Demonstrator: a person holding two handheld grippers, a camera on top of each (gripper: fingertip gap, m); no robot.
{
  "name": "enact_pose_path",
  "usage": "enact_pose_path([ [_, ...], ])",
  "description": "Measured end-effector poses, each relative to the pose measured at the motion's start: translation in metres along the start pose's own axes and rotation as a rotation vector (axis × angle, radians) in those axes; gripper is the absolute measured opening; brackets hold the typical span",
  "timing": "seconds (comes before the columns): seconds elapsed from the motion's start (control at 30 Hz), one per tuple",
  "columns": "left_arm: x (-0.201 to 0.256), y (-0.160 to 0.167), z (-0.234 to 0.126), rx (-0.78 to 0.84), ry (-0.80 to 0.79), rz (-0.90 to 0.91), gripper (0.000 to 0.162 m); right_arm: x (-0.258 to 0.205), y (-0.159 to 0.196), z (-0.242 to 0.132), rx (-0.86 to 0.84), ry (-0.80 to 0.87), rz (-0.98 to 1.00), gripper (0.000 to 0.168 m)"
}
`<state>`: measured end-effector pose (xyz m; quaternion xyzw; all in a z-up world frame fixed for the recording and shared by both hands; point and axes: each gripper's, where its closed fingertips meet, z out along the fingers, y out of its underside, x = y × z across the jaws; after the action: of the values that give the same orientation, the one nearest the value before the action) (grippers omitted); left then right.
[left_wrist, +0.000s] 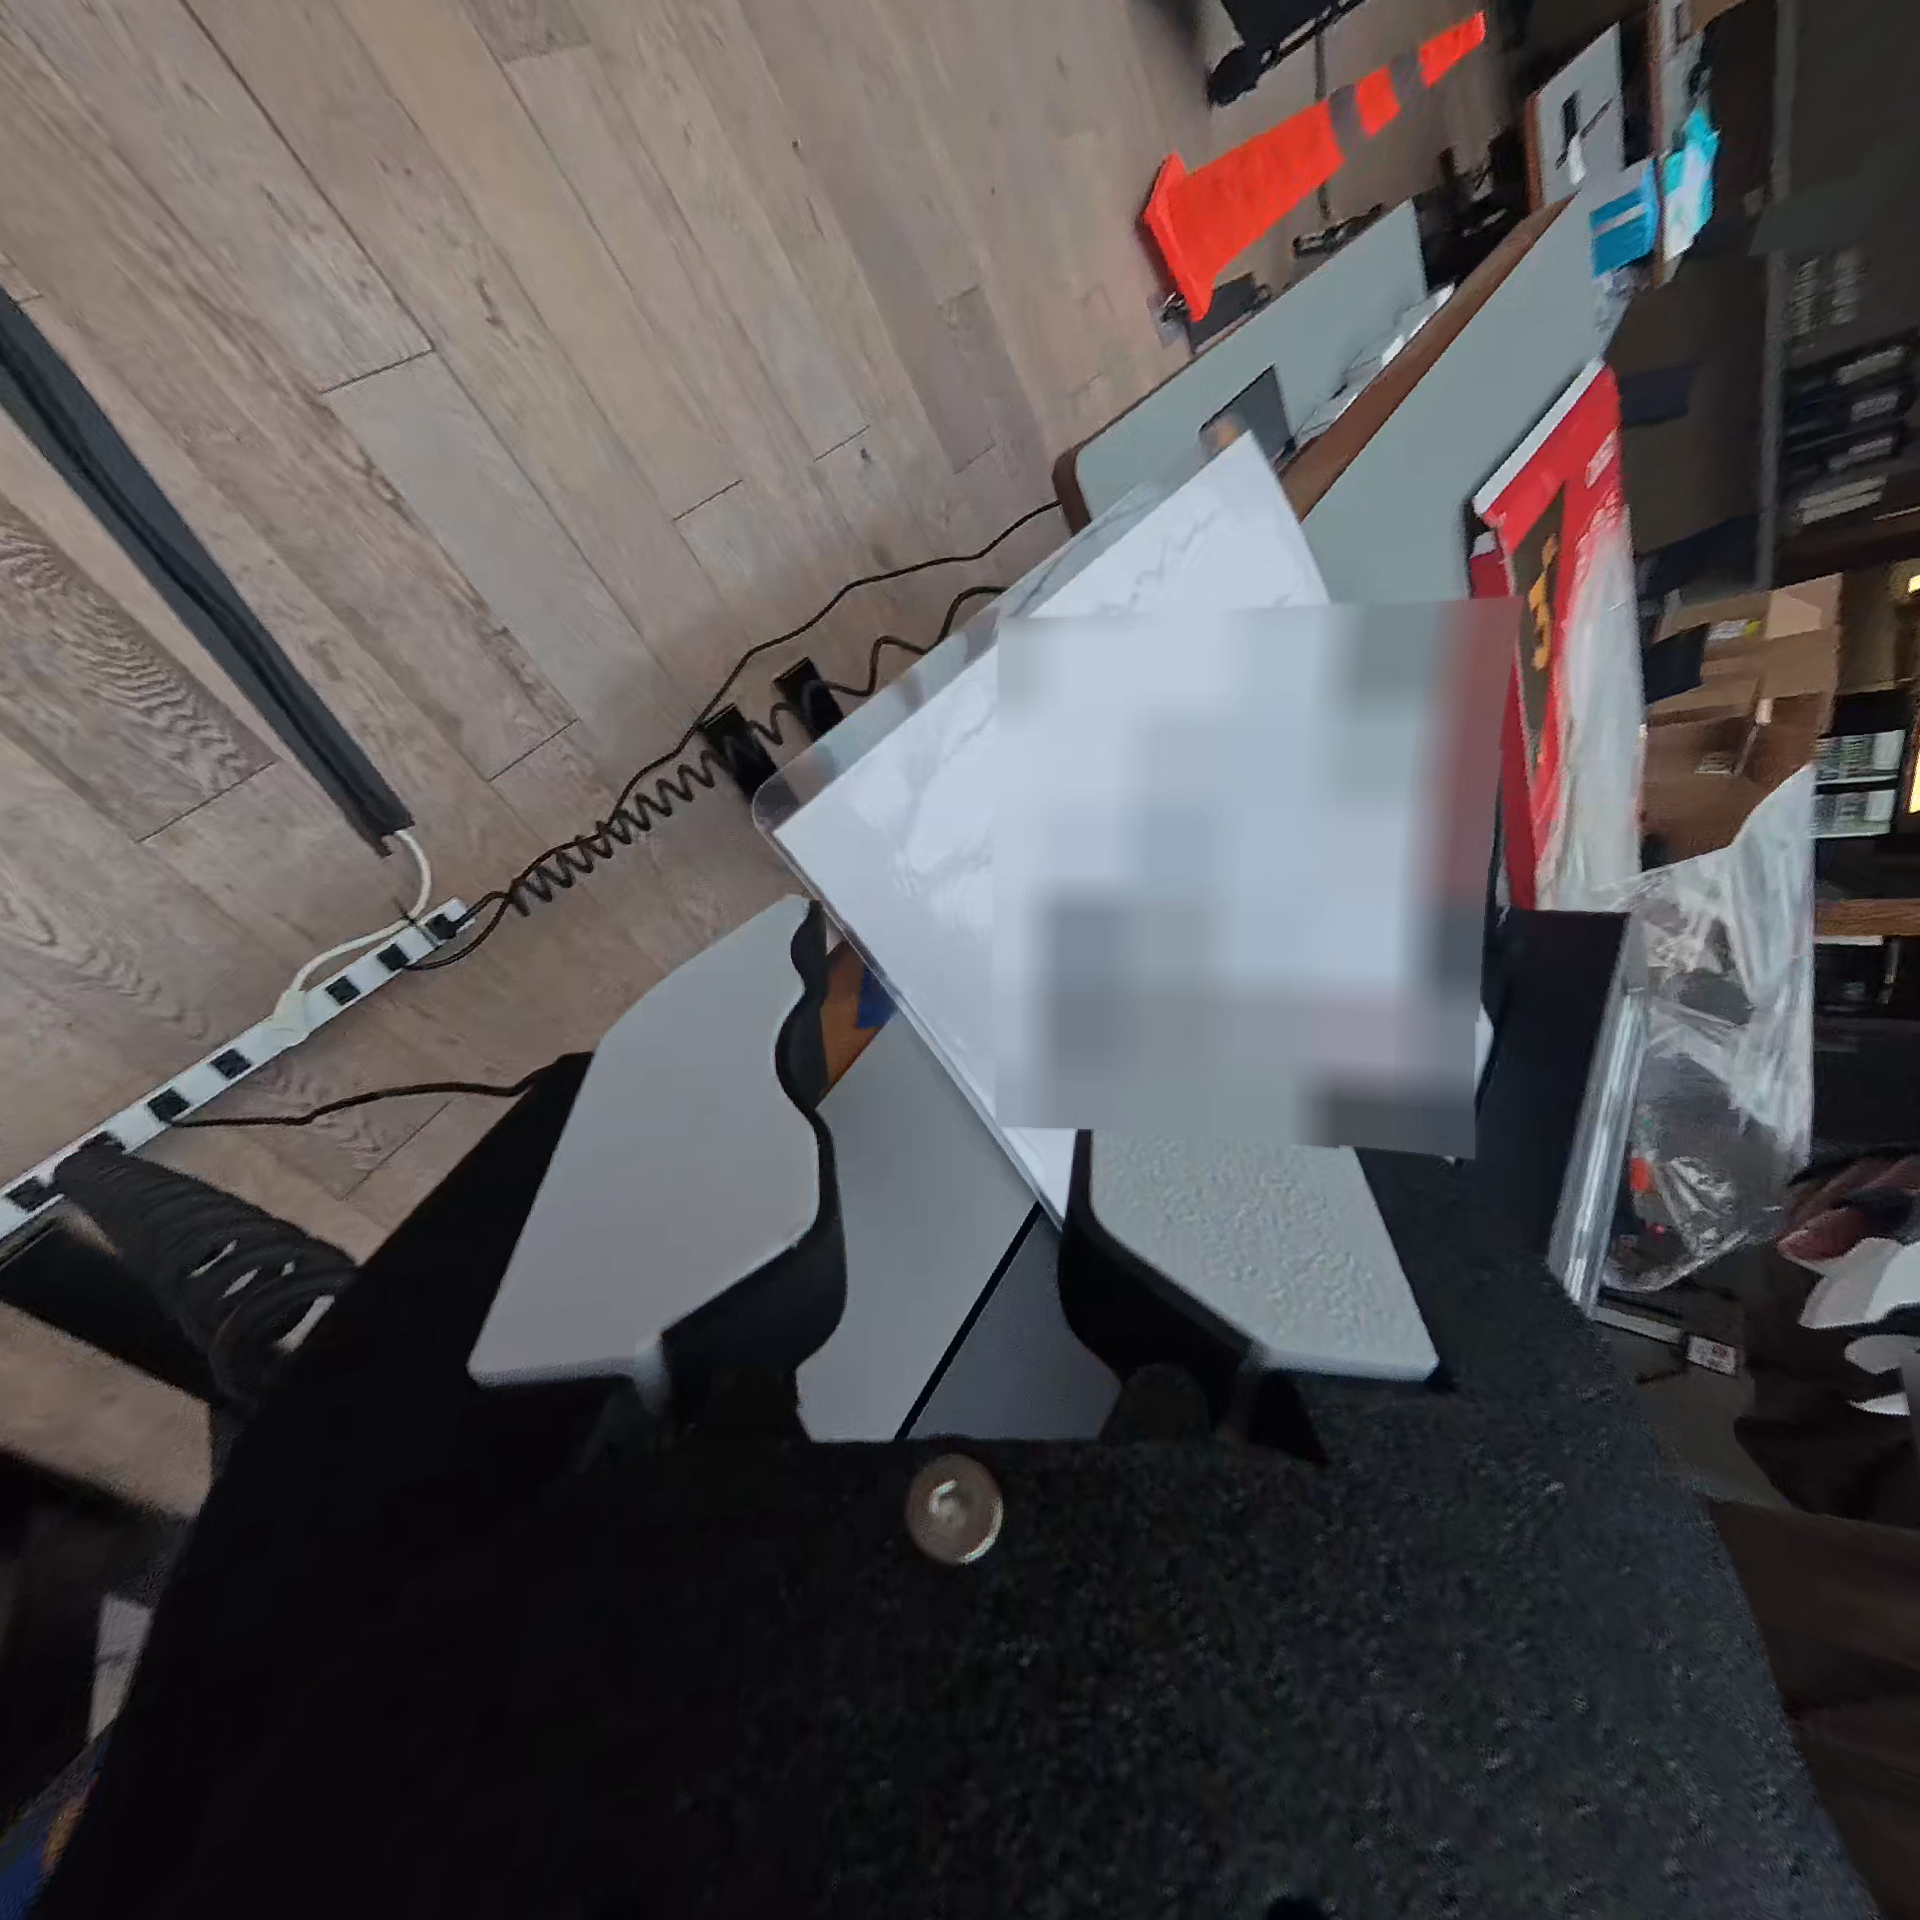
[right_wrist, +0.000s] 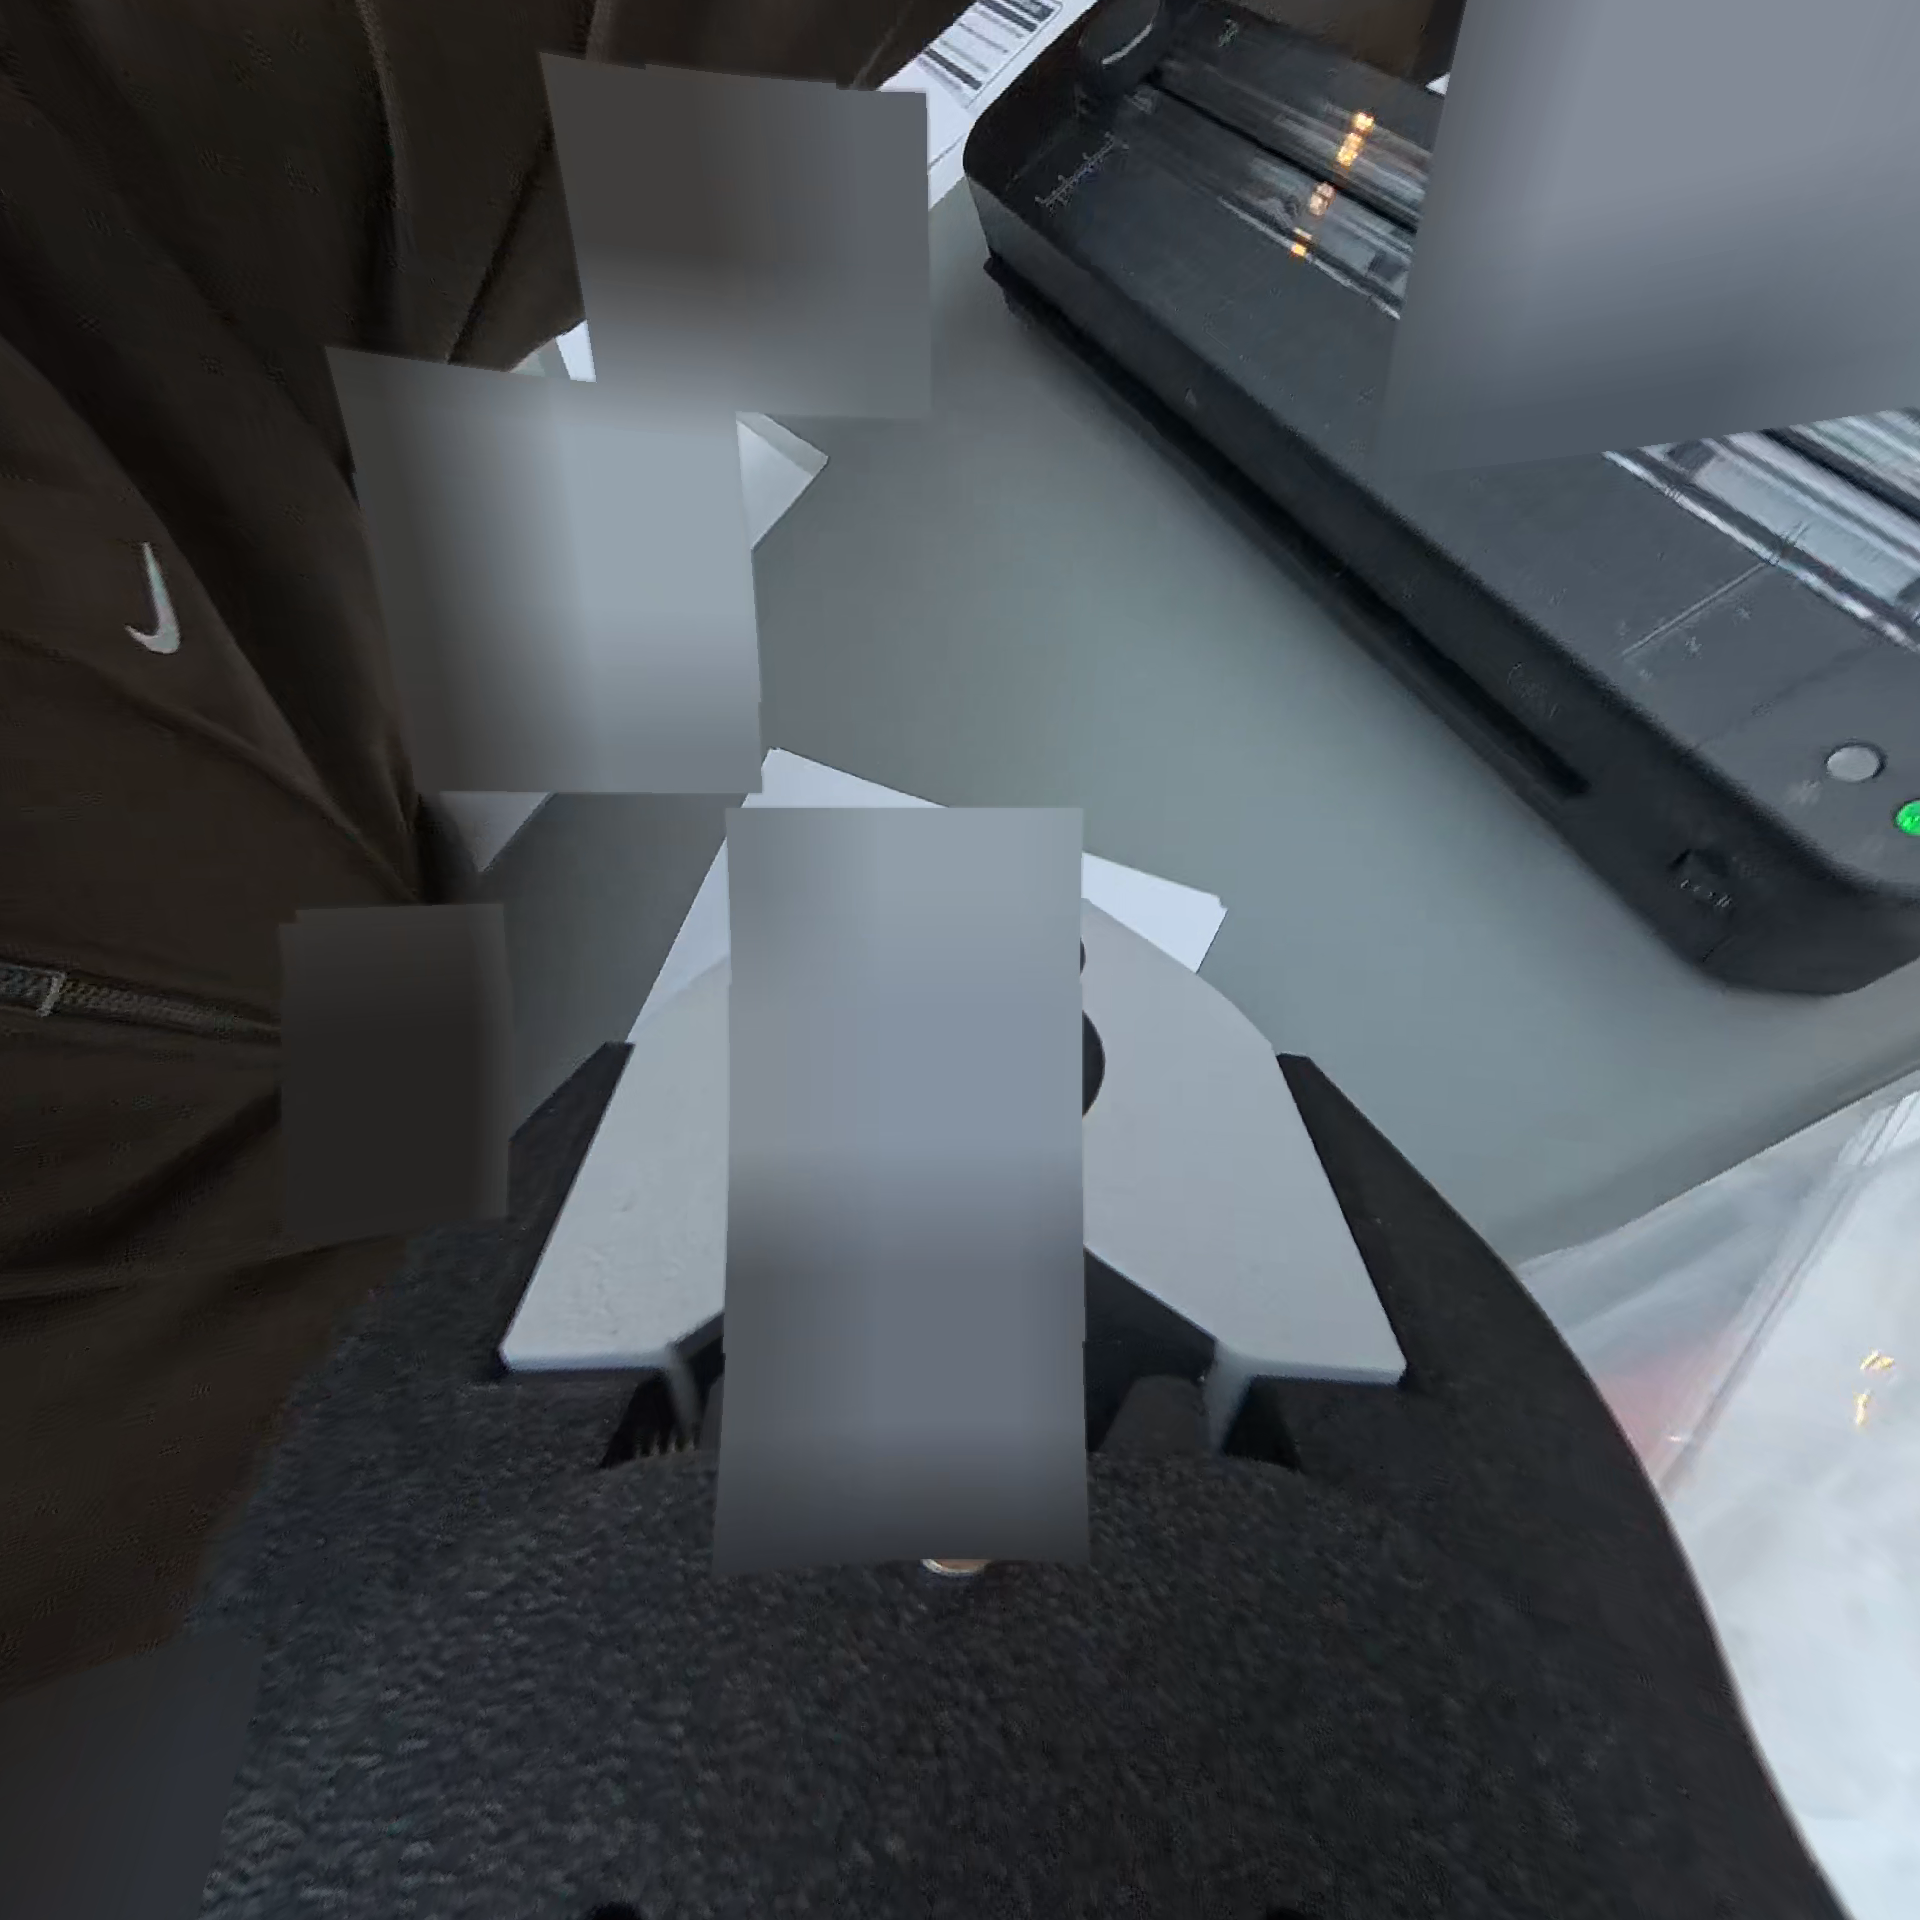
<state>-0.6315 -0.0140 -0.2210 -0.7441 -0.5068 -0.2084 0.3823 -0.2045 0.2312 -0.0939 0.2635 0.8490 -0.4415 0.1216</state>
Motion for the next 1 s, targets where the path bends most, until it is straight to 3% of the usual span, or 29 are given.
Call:
enact_pose_path([
  [0.13, 0.002, -0.017, 0.01, 0.015, 0.059, -0.071, 0.045, 0.002, 0.016, -0.004, -0.009, 0.024, 0.021, 0.032],
  [0.27, -0.016, -0.008, 0.017, -0.07, -0.047, -0.083, 0.067, 0.0, 0.014, -0.005, 0.012, 0.023, 0.015, 0.029],
  [0.43, -0.016, -0.009, 0.026, -0.024, 0.005, -0.12, 0.068, -0.006, 0.015, -0.004, 0.013, 0.017, -0.009, 0.028],
  [0.63, -0.004, -0.022, 0.017, 0.086, 0.056, -0.104, 0.049, -0.006, 0.029, -0.005, -0.006, 0.029, -0.017, 0.027],
  [1.0, 0.017, -0.036, 0.011, 0.192, 0.118, -0.074, 0.039, -0.001, 0.043, -0.017, -0.006, 0.054, -0.005, 0.026],
])
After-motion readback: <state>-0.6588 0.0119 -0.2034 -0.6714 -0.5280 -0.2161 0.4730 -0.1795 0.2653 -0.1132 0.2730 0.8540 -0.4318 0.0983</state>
